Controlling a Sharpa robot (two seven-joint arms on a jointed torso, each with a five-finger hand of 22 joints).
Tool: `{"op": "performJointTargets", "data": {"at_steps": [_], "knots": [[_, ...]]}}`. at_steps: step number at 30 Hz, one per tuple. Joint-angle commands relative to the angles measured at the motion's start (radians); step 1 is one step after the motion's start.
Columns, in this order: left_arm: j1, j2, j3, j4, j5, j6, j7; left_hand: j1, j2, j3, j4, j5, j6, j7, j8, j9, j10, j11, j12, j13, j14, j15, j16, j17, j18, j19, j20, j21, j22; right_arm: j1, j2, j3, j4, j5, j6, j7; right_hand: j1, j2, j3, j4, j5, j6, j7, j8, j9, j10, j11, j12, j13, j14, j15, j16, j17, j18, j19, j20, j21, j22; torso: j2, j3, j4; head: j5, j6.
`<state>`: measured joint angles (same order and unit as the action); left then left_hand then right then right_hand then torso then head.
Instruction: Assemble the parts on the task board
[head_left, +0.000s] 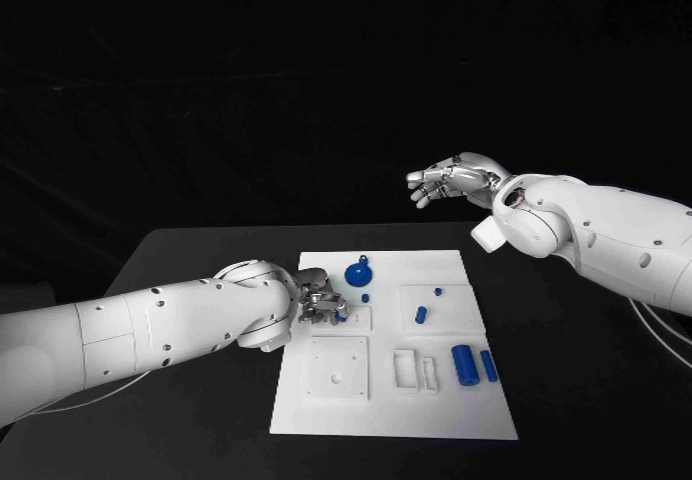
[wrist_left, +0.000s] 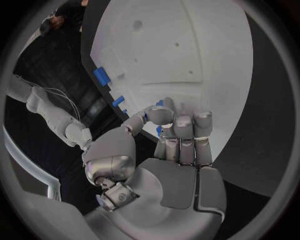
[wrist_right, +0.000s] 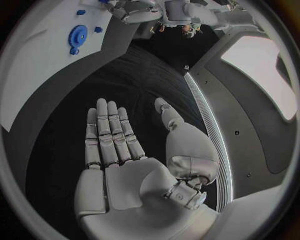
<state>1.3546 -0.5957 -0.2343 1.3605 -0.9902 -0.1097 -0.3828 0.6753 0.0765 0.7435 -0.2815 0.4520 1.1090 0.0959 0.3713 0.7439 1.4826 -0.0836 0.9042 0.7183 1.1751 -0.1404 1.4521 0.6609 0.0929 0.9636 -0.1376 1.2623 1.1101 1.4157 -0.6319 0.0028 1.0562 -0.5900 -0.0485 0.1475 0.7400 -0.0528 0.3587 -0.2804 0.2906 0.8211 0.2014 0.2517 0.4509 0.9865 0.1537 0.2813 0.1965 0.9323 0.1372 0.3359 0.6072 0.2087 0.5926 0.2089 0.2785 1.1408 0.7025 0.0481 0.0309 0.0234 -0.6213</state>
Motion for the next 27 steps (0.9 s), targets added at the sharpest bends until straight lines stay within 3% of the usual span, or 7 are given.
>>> {"op": "performJointTargets", "data": {"at_steps": [1,19,27], "knots": [[-0.009,0.004,-0.007,0.004,0.012,0.057,-0.002,-0.005,0.005,0.010,0.002,0.003,0.135,-0.119,0.004,0.001,-0.043,-0.051,0.009,0.001,0.093,-0.097,0.006,0.002,0.015,0.007,-0.135,0.006,0.002,-0.001,0.002,0.000,-0.002,0.004,0.016,0.003,0.007,0.005,0.001,0.006,0.008,-0.005,0.000,0.004,-0.002,0.008,-0.001,-0.006,-0.002,-0.008,0.000,-0.005,0.000,-0.002,-0.006,0.003,-0.003,0.002,0.000,0.0001,0.0006,0.000,-0.001],[-0.009,0.000,-0.007,0.004,0.000,0.061,-0.013,-0.011,0.019,0.016,0.001,0.008,0.138,-0.122,0.009,0.003,-0.048,-0.053,0.028,0.001,0.094,-0.100,0.016,0.000,0.018,0.011,-0.135,0.010,0.005,-0.002,0.001,-0.001,-0.001,0.010,0.006,0.003,0.006,0.005,0.001,0.007,0.013,-0.007,0.000,0.004,-0.004,0.007,0.000,-0.008,-0.007,-0.009,0.001,-0.007,0.000,-0.001,-0.008,0.005,-0.004,0.002,0.000,0.0000,0.0001,0.000,-0.006],[-0.009,0.000,-0.007,0.004,0.000,0.066,-0.013,-0.012,0.019,0.020,-0.003,0.020,0.139,-0.122,0.011,0.004,-0.050,-0.054,0.036,-0.001,0.094,-0.100,0.021,-0.001,0.020,0.011,-0.136,0.012,0.007,-0.002,0.004,-0.001,0.000,0.010,0.007,0.006,0.007,0.008,-0.002,0.008,0.024,-0.007,0.001,0.006,-0.010,0.009,0.001,-0.013,-0.020,-0.041,0.015,-0.024,-0.001,-0.008,-0.043,0.011,-0.013,0.011,0.000,-0.0002,0.0002,0.000,-0.008]]}}
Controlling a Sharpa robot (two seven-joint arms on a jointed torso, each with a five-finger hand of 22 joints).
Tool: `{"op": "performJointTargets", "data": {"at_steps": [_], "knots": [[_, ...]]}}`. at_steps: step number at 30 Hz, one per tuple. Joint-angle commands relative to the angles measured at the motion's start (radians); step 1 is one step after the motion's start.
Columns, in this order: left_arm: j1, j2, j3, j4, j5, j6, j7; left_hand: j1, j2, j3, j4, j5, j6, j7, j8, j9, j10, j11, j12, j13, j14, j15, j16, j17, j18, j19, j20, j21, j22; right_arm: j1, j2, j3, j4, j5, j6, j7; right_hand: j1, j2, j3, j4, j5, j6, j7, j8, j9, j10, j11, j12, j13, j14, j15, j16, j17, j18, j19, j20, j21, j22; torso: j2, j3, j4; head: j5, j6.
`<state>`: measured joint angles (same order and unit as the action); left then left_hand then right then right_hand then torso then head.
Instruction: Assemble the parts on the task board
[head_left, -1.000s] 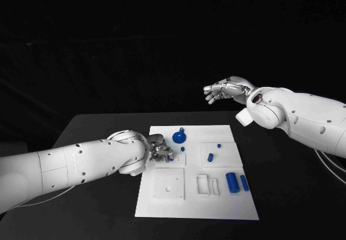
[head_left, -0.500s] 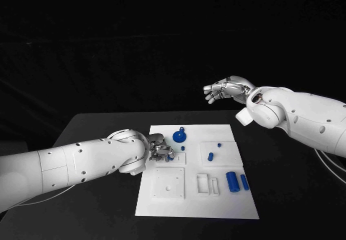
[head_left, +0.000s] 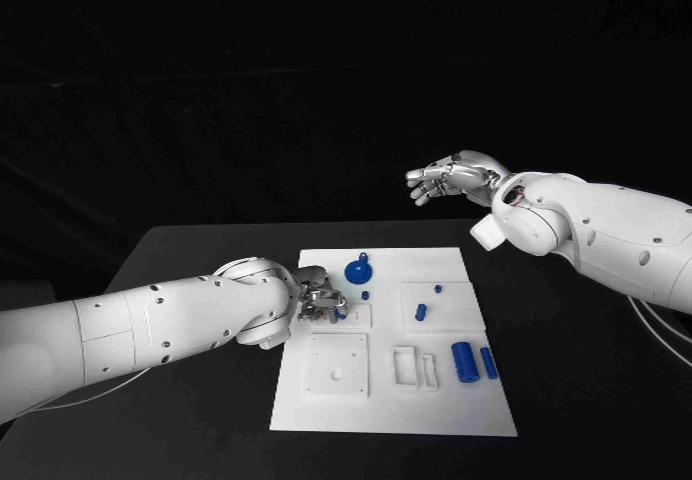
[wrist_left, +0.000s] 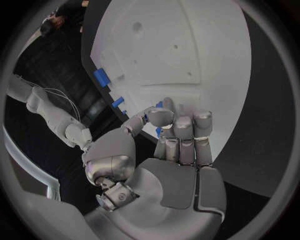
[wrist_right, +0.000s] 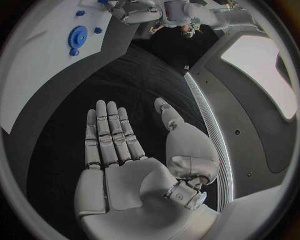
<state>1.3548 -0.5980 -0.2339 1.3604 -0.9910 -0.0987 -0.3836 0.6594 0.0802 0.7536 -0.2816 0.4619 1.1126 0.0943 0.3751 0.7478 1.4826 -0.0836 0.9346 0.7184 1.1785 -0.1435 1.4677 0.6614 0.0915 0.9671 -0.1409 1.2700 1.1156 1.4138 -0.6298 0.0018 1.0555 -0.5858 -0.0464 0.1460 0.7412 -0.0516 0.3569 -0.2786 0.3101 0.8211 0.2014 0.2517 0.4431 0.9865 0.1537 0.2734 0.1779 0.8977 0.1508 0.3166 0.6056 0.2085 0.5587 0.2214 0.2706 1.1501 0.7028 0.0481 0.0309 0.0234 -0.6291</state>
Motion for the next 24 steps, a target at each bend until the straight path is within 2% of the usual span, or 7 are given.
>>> {"op": "performJointTargets", "data": {"at_steps": [1,6,16,24], "knots": [[-0.009,0.002,-0.007,0.004,0.000,0.056,-0.013,0.004,0.015,0.011,-0.003,0.012,0.136,-0.121,0.008,0.000,-0.051,-0.054,0.006,-0.001,0.090,-0.097,0.006,-0.002,0.021,0.007,-0.132,0.005,0.002,-0.001,0.002,0.000,0.000,0.006,0.005,0.008,0.006,0.008,0.000,0.007,0.005,-0.007,0.001,0.006,-0.002,0.009,0.001,-0.005,-0.002,-0.007,0.002,-0.005,0.000,-0.008,-0.010,-0.001,-0.005,0.002,0.000,-0.0003,0.0003,0.000,-0.001],[-0.009,0.001,-0.007,0.003,0.000,0.057,-0.013,0.005,0.011,0.014,-0.005,0.030,0.137,-0.122,0.010,0.000,-0.053,-0.055,0.014,-0.003,0.090,-0.098,0.010,-0.004,0.022,0.007,-0.132,0.007,0.004,-0.001,0.001,0.000,-0.001,0.006,0.005,0.006,0.005,0.007,-0.001,0.007,0.006,-0.008,0.001,0.006,-0.003,0.009,0.002,-0.005,-0.004,-0.008,0.003,-0.006,0.001,-0.008,-0.012,-0.001,-0.005,0.004,0.000,-0.0004,0.0002,-0.001,0.001],[-0.009,-0.001,-0.007,0.005,0.000,0.068,-0.017,0.006,0.009,0.015,-0.005,0.037,0.137,-0.122,0.010,0.000,-0.055,-0.055,0.017,-0.004,0.089,-0.098,0.011,-0.005,0.023,0.007,-0.132,0.007,0.004,-0.002,0.002,0.000,-0.001,0.006,0.003,0.005,0.002,0.006,-0.002,0.010,0.009,-0.008,0.001,0.007,-0.005,0.010,0.002,-0.006,-0.008,-0.014,0.006,-0.008,0.002,-0.009,-0.019,0.000,-0.007,0.007,0.000,0.0000,0.0002,-0.001,-0.001],[-0.009,0.006,-0.007,0.000,0.008,0.110,-0.026,0.004,0.009,0.014,-0.004,0.038,0.137,-0.122,0.011,0.000,-0.055,-0.055,0.019,-0.005,0.089,-0.098,0.011,-0.006,0.023,0.007,-0.132,0.007,0.005,-0.005,0.005,-0.001,-0.004,0.006,0.006,0.005,0.000,0.005,-0.003,0.012,0.013,-0.008,0.001,0.007,-0.006,0.010,0.002,-0.006,-0.009,-0.016,0.007,-0.009,0.002,-0.009,-0.022,0.001,-0.007,0.009,0.000,0.0009,-0.0002,0.000,-0.005]]}}
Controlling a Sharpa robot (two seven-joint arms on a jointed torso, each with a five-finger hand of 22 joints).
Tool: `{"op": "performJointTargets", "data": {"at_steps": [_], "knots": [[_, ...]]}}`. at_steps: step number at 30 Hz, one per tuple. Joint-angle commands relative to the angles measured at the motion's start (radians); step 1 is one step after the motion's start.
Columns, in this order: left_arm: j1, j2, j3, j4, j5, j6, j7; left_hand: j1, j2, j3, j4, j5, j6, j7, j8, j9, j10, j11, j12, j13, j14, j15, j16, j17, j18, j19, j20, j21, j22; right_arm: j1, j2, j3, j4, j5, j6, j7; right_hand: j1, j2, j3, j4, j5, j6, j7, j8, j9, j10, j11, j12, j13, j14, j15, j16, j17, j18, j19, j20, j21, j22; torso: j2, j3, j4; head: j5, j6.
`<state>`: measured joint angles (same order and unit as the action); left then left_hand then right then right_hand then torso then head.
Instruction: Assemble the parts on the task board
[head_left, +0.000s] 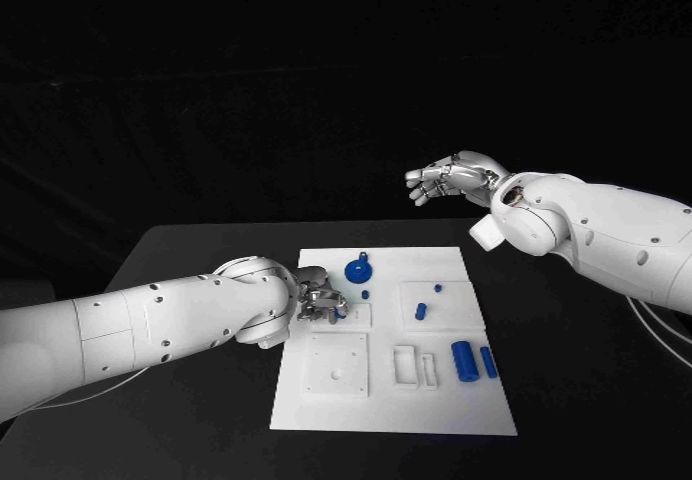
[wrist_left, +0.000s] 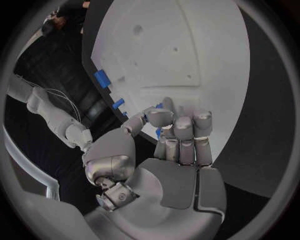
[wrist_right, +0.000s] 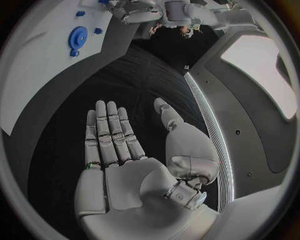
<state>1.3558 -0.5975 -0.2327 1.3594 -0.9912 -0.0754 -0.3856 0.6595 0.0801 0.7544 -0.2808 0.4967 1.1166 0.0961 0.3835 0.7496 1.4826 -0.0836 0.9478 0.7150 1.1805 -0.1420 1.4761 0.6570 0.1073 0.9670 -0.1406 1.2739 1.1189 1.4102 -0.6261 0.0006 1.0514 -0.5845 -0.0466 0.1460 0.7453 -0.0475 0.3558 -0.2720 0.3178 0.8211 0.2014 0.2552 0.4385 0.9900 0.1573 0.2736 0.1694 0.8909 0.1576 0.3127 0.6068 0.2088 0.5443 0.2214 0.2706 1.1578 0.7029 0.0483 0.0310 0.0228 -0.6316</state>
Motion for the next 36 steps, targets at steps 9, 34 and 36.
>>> {"op": "performJointTargets", "data": {"at_steps": [9,34,36], "knots": [[-0.010,0.013,-0.008,-0.008,0.012,0.102,-0.026,-0.014,0.006,-0.004,0.019,-0.058,0.135,-0.124,0.005,-0.004,-0.059,-0.055,0.017,-0.007,0.085,-0.099,0.007,-0.007,0.007,0.007,-0.130,0.001,0.000,-0.001,0.001,0.000,0.001,0.005,0.006,0.005,-0.005,0.001,-0.002,0.006,0.008,-0.009,0.002,0.004,-0.002,0.007,-0.002,-0.007,-0.002,-0.009,0.001,-0.005,0.002,-0.009,-0.009,0.001,-0.007,0.002,0.000,0.0002,-0.0006,0.001,-0.002],[-0.007,0.030,-0.004,-0.031,0.023,0.134,-0.026,-0.033,0.015,-0.007,0.082,-0.200,0.136,-0.125,0.011,-0.008,-0.066,-0.056,0.035,-0.021,0.082,-0.100,0.017,-0.017,0.010,0.005,-0.130,-0.001,0.003,-0.003,0.007,-0.001,-0.003,0.005,0.014,0.003,-0.005,0.005,0.000,0.010,0.014,-0.009,0.001,0.004,-0.004,0.008,-0.002,-0.007,-0.005,-0.011,0.002,-0.006,0.003,-0.008,-0.012,0.002,-0.007,0.004,0.002,0.0002,-0.0023,0.002,-0.005],[-0.006,0.033,-0.004,-0.034,0.024,0.143,-0.028,-0.031,0.017,-0.005,0.080,-0.195,0.136,-0.125,0.011,-0.008,-0.066,-0.057,0.036,-0.022,0.082,-0.101,0.018,-0.018,0.010,0.005,-0.130,0.000,0.004,-0.003,0.007,-0.001,-0.003,0.005,0.014,0.003,-0.005,0.005,0.001,0.010,0.014,-0.009,0.001,0.005,-0.004,0.008,-0.002,-0.007,-0.006,-0.012,0.002,-0.006,0.003,-0.008,-0.012,0.002,-0.007,0.005,0.002,0.0005,-0.0025,0.001,-0.004]]}}
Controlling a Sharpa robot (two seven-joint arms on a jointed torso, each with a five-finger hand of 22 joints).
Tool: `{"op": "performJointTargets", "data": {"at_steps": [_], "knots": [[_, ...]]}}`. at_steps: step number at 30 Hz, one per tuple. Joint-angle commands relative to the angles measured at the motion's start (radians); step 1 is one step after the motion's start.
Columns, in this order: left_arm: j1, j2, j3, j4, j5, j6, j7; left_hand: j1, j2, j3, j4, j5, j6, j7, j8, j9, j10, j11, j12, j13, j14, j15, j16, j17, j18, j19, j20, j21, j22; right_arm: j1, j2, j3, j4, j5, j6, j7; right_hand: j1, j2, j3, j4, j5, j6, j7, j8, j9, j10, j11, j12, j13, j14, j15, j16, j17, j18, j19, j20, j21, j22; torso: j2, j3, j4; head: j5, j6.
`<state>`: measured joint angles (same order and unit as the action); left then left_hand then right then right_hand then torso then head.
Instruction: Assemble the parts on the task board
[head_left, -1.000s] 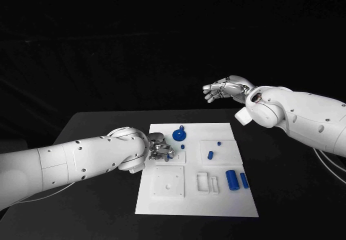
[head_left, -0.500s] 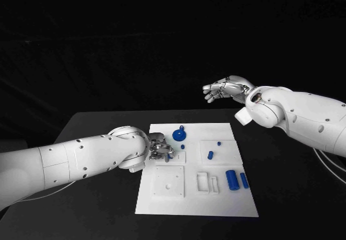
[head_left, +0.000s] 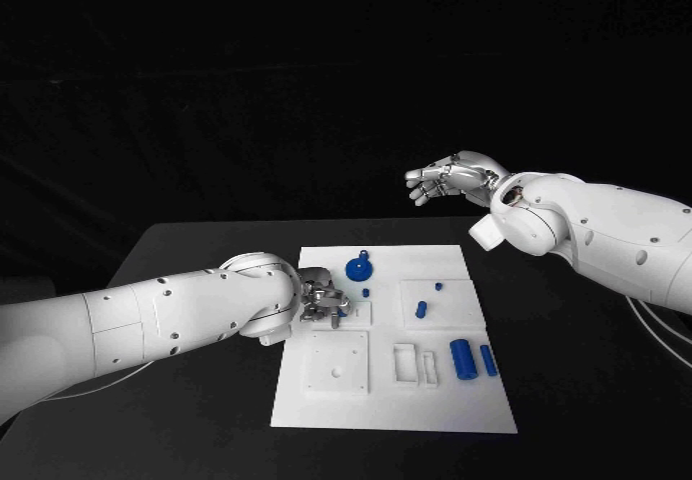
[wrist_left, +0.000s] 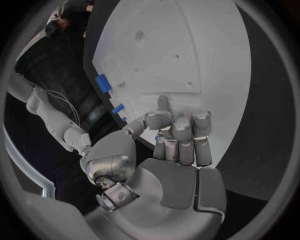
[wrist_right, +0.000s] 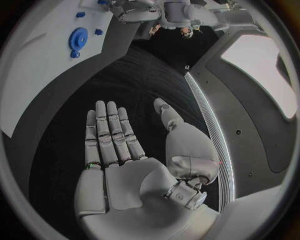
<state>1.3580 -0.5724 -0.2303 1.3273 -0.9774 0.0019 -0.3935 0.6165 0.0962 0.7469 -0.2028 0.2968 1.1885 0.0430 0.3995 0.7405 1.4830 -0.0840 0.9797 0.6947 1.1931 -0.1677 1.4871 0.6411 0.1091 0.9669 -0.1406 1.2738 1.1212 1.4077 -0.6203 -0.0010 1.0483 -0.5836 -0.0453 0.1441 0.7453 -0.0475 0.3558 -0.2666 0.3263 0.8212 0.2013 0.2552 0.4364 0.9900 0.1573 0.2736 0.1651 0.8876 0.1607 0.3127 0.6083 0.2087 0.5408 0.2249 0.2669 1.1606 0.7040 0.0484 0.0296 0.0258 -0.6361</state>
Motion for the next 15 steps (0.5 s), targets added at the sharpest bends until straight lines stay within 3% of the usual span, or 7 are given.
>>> {"op": "performJointTargets", "data": {"at_steps": [1,10,12,15], "knots": [[-0.007,0.010,-0.006,-0.006,0.011,0.070,-0.020,0.012,0.001,0.003,0.002,0.007,0.063,-0.072,-0.005,0.001,-0.067,-0.056,0.005,-0.002,0.069,-0.075,0.007,-0.002,0.008,0.005,-0.130,0.000,0.002,0.000,0.002,0.000,0.000,0.004,0.013,0.005,-0.005,0.005,0.001,0.005,0.006,-0.009,0.001,0.005,-0.002,0.008,-0.002,-0.007,-0.001,-0.008,-0.001,-0.006,0.001,-0.008,-0.009,-0.001,-0.004,0.002,0.000,0.0005,-0.0010,-0.003,0.000],[-0.002,0.016,-0.004,-0.030,0.022,0.079,-0.026,0.010,0.002,0.002,0.003,-0.001,0.060,-0.071,-0.005,0.000,-0.068,-0.055,0.006,-0.005,0.067,-0.074,0.007,-0.004,0.008,0.004,-0.129,0.000,0.003,0.000,0.002,0.000,-0.001,0.004,0.016,0.003,-0.005,0.005,0.001,0.005,0.006,-0.009,0.001,0.005,-0.002,0.008,-0.002,-0.007,-0.002,-0.009,-0.001,-0.006,0.002,-0.008,-0.010,-0.001,-0.004,0.002,0.000,-0.0001,0.0001,-0.006,-0.003],[-0.002,0.016,-0.004,-0.034,0.023,0.078,-0.028,0.007,-0.002,0.000,0.007,-0.034,0.056,-0.071,-0.006,-0.001,-0.070,-0.054,0.006,-0.010,0.065,-0.074,0.005,-0.008,0.008,0.002,-0.129,0.000,0.003,-0.001,0.003,0.000,-0.002,0.004,0.016,0.003,-0.005,0.005,0.001,0.005,0.006,-0.009,0.001,0.005,-0.002,0.008,-0.002,-0.007,-0.002,-0.009,-0.001,-0.006,0.002,-0.008,-0.010,-0.001,-0.004,0.002,0.000,0.0001,0.0006,-0.006,-0.001],[-0.001,0.016,-0.004,-0.038,0.023,0.073,-0.031,-0.007,-0.038,-0.010,0.038,-0.181,0.050,-0.071,-0.006,-0.002,-0.071,-0.052,0.005,-0.020,0.062,-0.072,0.003,-0.014,0.009,-0.001,-0.129,-0.004,0.002,-0.001,0.002,0.000,-0.002,0.004,0.016,0.003,-0.005,0.004,0.001,0.005,0.006,-0.009,0.002,0.005,-0.002,0.008,-0.002,-0.007,-0.003,-0.009,-0.001,-0.006,0.002,-0.008,-0.011,-0.001,-0.004,0.003,-0.001,-0.0001,0.0014,-0.007,-0.002]]}}
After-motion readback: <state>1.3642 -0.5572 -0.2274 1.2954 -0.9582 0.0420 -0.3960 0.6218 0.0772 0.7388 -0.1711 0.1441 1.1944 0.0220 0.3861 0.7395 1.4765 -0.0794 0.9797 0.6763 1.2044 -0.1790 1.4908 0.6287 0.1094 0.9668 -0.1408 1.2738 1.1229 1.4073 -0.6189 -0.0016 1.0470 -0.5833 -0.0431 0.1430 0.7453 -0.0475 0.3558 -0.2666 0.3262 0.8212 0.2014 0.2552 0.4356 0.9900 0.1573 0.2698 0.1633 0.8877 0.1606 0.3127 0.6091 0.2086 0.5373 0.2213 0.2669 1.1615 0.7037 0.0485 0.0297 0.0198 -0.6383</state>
